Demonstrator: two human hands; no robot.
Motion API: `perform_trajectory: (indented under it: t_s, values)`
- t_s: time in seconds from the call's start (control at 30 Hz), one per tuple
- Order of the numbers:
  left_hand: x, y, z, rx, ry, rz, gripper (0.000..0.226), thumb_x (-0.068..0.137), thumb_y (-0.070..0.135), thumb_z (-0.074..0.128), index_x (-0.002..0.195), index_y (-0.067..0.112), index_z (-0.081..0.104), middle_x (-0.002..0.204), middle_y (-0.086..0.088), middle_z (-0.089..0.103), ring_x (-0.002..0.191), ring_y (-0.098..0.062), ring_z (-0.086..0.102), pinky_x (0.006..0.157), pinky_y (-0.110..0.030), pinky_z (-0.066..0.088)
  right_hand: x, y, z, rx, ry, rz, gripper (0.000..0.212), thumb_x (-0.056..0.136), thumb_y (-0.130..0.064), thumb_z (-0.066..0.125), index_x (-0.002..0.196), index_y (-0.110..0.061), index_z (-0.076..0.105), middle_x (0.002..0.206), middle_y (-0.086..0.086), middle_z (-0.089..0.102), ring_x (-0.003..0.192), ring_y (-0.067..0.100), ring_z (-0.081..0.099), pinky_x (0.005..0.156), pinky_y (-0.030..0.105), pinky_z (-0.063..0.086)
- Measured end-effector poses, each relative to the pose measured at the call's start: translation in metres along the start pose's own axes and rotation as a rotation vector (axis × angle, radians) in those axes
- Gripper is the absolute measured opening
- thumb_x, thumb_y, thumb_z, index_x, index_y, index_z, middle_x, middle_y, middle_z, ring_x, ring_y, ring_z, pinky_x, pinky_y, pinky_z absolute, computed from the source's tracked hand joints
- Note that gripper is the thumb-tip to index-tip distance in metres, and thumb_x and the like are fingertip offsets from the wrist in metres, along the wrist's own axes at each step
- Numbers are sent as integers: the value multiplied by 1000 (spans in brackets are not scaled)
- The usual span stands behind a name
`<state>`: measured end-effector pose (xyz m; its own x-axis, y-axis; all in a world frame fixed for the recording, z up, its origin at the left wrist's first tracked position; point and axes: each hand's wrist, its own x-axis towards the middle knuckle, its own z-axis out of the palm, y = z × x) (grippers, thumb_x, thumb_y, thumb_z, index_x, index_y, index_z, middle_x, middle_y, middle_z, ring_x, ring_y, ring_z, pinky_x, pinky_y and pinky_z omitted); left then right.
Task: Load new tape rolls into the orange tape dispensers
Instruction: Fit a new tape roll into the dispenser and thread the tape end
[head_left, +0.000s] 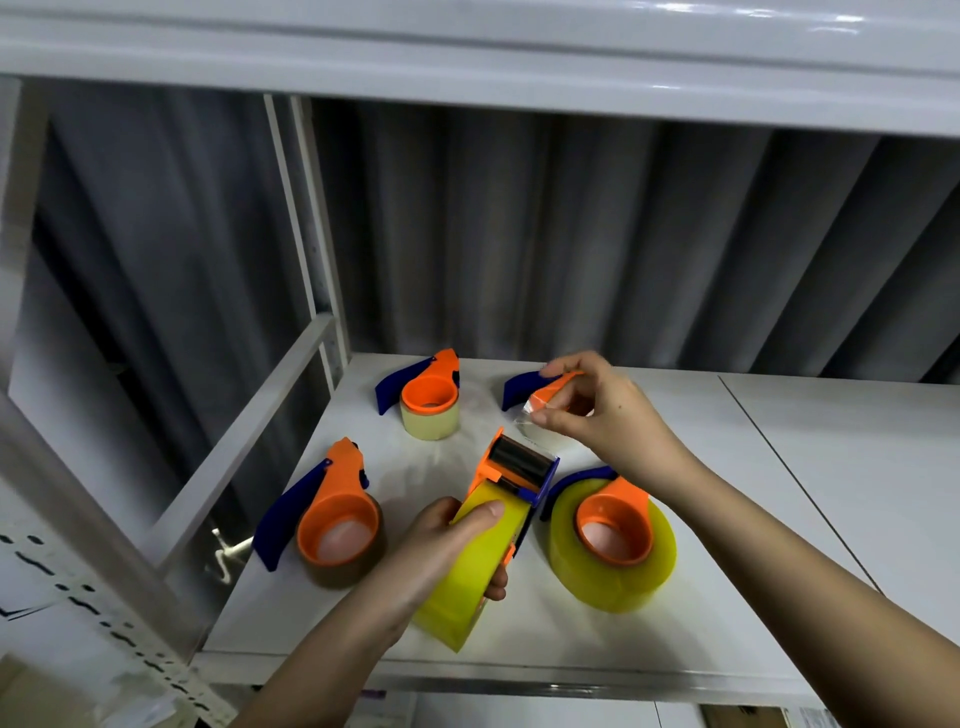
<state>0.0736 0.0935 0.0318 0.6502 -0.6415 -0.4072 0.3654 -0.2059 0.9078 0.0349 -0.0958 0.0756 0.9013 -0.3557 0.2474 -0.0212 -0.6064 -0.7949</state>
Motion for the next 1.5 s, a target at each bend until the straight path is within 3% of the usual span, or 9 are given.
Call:
perform_trajectory:
  t_s: [0.2,0.37,0.5,0.57,0.7,0.83,1.33,1.43,1.5]
  values:
    - [9,-7,-3,1,3,-24,34,91,26,59,110,-2,55,62,-15,67,49,-23,65,49,-27,53,4,-2,-10,-12,-184,116,22,88,-21,65,91,1,66,82,12,65,67,2,59,56,11,46]
    - [19,-12,-5,-11,-18,-100,43,90,30,60,112,-6,52,68,-23,68,55,-31,66,56,-31,55,1,-15,-8,-67,-279,161,15,97,-20,53,84,-13,50,84,-2,67,72,12,66,68,23,55]
    - [20,-13,-6,25,-80,-163,38,94,30,50,99,-7,60,68,-19,67,56,-26,65,57,-29,55,-3,-23,-3,-169,-305,127,17,100,-24,45,87,-13,43,92,2,68,81,20,67,77,36,58]
    - [19,-14,-7,52,-68,-117,33,94,25,53,106,-5,55,70,-19,67,60,-28,65,63,-33,56,-4,-26,-3,-202,-330,117,16,101,-25,44,91,-12,43,94,3,67,84,20,66,80,40,57]
    - [19,-16,-7,82,-50,-71,43,89,30,63,113,-3,50,73,-20,69,63,-30,66,65,-35,56,-7,-33,-7,-283,-373,71,16,100,-27,45,86,-20,42,95,4,67,90,23,65,83,44,54]
    - [16,-14,-6,79,-60,-62,32,90,31,60,96,-1,59,75,-23,68,60,-29,66,63,-33,56,-7,-33,-6,-369,-362,12,15,100,-27,46,86,-21,41,98,2,70,88,15,66,82,42,54]
    - [12,-6,-18,92,-134,-127,32,93,17,54,117,-4,53,86,-23,68,61,-25,67,62,-31,55,3,-26,-10,49,-374,258,17,102,-19,40,86,-14,37,97,16,72,84,32,71,72,35,58]
    - [7,-4,-18,144,-135,-138,29,90,29,59,106,5,62,87,-18,69,60,-16,68,57,-23,56,3,-25,-11,84,-396,288,17,102,-19,39,87,-14,36,98,19,72,80,32,71,71,35,59]
    - [9,-7,-21,186,-120,-111,51,77,51,68,109,11,66,99,-16,72,79,-19,71,72,-28,58,3,-25,-12,124,-402,301,16,103,-20,39,88,-15,36,96,18,73,77,30,71,69,33,60]
